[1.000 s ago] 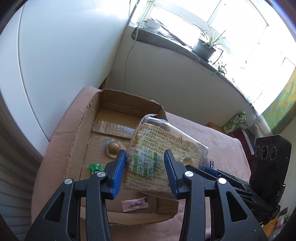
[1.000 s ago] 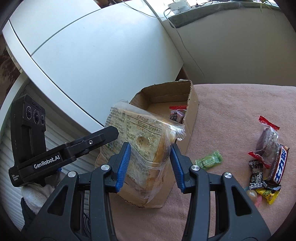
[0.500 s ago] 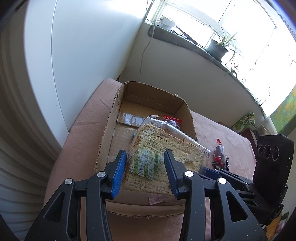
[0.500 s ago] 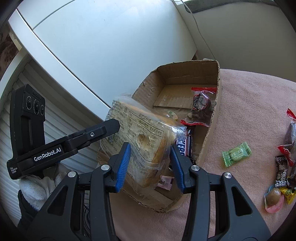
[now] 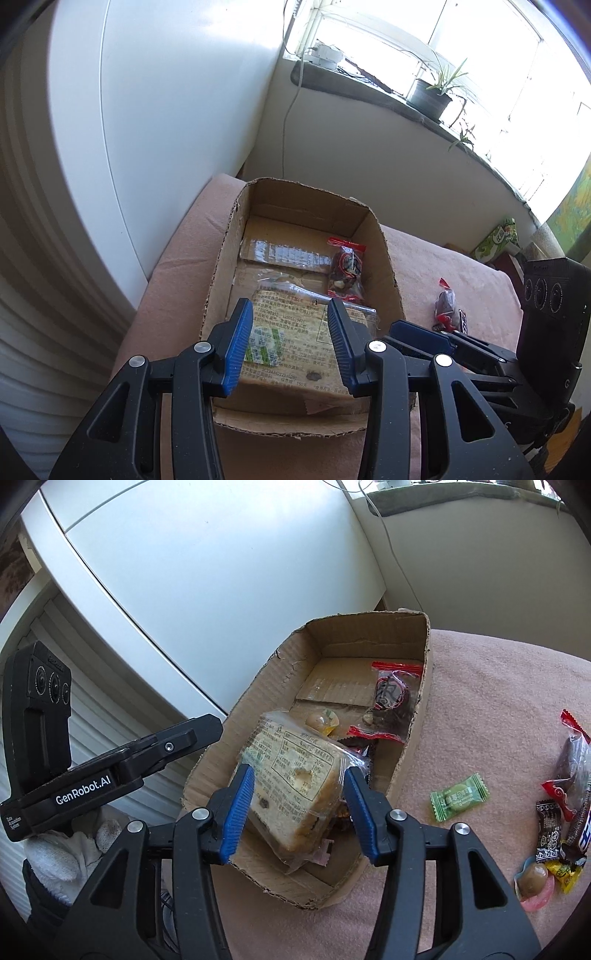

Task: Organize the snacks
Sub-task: 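Carry the bread loaf into the box with both grippers and release, then move both grippers back to the candy pile on the table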

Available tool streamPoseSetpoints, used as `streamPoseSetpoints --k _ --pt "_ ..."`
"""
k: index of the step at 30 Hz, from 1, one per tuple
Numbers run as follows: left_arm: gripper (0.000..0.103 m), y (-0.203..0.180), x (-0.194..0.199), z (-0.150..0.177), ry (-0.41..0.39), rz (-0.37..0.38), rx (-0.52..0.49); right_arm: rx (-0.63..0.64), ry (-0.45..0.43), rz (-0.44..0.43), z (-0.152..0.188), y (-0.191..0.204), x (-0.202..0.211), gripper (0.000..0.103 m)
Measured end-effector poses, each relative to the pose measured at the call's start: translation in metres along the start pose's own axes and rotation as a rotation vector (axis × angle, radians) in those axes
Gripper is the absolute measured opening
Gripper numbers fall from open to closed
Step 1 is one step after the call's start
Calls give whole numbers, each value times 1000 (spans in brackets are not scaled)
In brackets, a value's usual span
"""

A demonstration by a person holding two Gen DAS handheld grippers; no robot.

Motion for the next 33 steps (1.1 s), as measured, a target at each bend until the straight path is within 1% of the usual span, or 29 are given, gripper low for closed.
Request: streamPoseSetpoints --k 2,3,5,9,12,15,20,22,24,27,28,31,33 --pt "40 -3 2 1 -12 -10 -19 17 -12 17 -1 1 -1 55" --pt "40 -5 3 2 -18 -14 -27 25 -18 23 -1 1 1 58" --pt "40 -9 4 4 -27 -18 -40 32 -27 26 -1 1 6 60" --pt "40 -21 8 11 -53 -43 -91 36 -44 33 -2 -2 20 60" --pt "40 -33 10 18 -66 -41 -126 57 -71 70 -5 -8 34 60" --pt "40 -49 8 27 -65 -35 -168 63 -105 122 -10 -22 53 60" --pt "40 -83 8 37 -72 17 -216 42 -141 231 -10 -66 90 63" --pt "40 -98 7 43 -75 27 -254 21 -151 276 -8 -88 104 64" --pt "40 -113 2 49 -68 42 -287 4 -144 307 -4 -108 115 65" --pt "40 -133 -8 59 -38 91 -300 -45 -130 363 4 -142 126 65" --pt "40 -139 -12 63 -31 101 -305 -61 -115 375 8 -154 129 65" --pt "40 -156 -27 76 7 130 -321 -120 -61 364 19 -184 124 65" --pt "40 -166 -38 83 35 151 -324 -148 -37 372 27 -200 121 65"
Point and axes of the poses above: each gripper's, at about its wrist camera, not at the fingertips, and x roughly against the way its jaws point, y to its left, z to its underside, the point moved 8 cm from there along -x, roughly the way its jaws point, and after that the axes turned 2 degrees about y, right-handed, at the moved point
